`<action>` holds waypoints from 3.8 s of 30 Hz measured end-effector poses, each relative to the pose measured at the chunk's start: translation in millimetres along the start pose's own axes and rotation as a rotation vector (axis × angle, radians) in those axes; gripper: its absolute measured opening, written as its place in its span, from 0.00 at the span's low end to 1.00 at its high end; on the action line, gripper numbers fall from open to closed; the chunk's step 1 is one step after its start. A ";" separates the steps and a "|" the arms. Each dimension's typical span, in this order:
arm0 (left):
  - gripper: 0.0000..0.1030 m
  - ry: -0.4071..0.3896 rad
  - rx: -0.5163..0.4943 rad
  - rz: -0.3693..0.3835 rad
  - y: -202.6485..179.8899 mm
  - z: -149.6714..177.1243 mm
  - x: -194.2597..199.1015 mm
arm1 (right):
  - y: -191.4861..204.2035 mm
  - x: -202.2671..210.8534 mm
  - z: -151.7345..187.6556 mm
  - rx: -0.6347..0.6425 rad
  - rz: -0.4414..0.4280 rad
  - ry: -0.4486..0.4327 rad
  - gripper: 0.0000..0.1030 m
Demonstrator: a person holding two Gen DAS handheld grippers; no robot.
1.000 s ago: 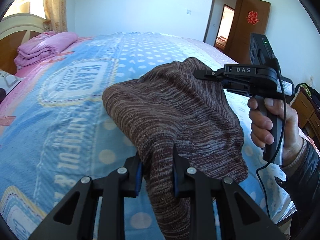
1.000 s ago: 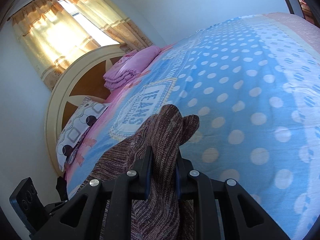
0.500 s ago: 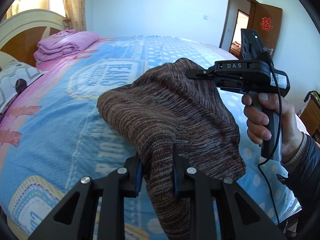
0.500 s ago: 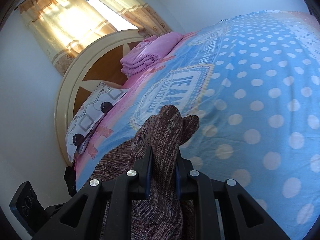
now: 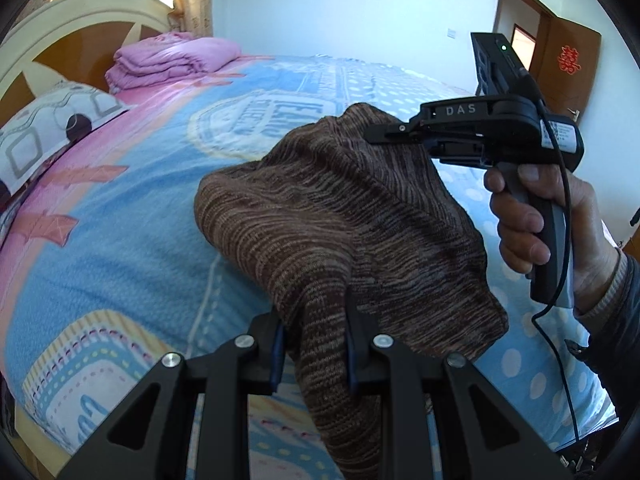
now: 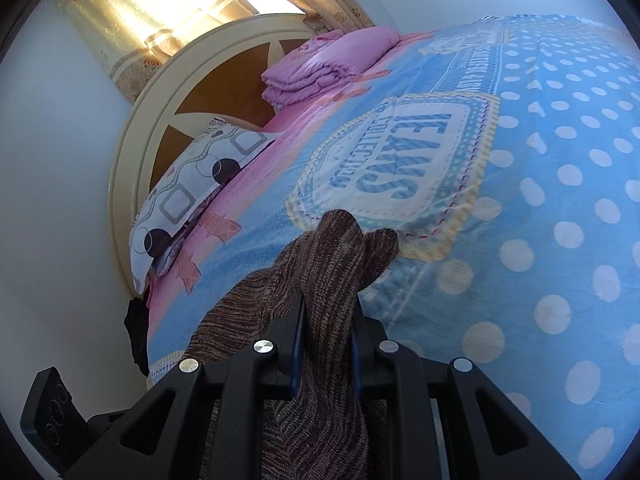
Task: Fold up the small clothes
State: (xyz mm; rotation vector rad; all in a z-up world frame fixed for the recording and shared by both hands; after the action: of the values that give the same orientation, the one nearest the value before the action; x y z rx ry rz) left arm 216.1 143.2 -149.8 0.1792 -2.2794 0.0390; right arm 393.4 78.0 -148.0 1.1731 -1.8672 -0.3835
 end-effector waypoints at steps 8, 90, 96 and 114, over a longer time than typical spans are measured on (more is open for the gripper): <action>0.24 0.023 0.022 0.001 4.7 14.5 -8.9 | -12.1 -16.2 7.9 -0.019 0.022 0.033 0.18; 1.00 -0.010 0.143 -0.272 62.2 22.5 -34.7 | -30.9 7.9 53.2 0.074 0.403 0.057 0.12; 1.00 -0.006 0.136 -0.262 61.4 27.5 -13.8 | -0.9 38.6 76.9 0.127 0.413 0.011 0.31; 1.00 -0.228 0.048 -0.240 28.9 -2.0 75.4 | 78.8 119.8 122.7 0.243 0.441 -0.151 0.53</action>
State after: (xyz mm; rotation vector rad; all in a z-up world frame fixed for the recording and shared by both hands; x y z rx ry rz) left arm 164.7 163.2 -90.7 0.5036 -2.4680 -0.0550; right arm 229.1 -5.0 -106.3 0.8650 -2.2840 0.0030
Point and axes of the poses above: each gripper's, at about its wrist camera, not at the fingertips, and x roughly against the way its jaws point, y to its left, z to its underside, the point moved 9 cm from there along -x, roughly the way its jaws point, and after that the axes turned 10 degrees about -z, right-handed, at the moved point
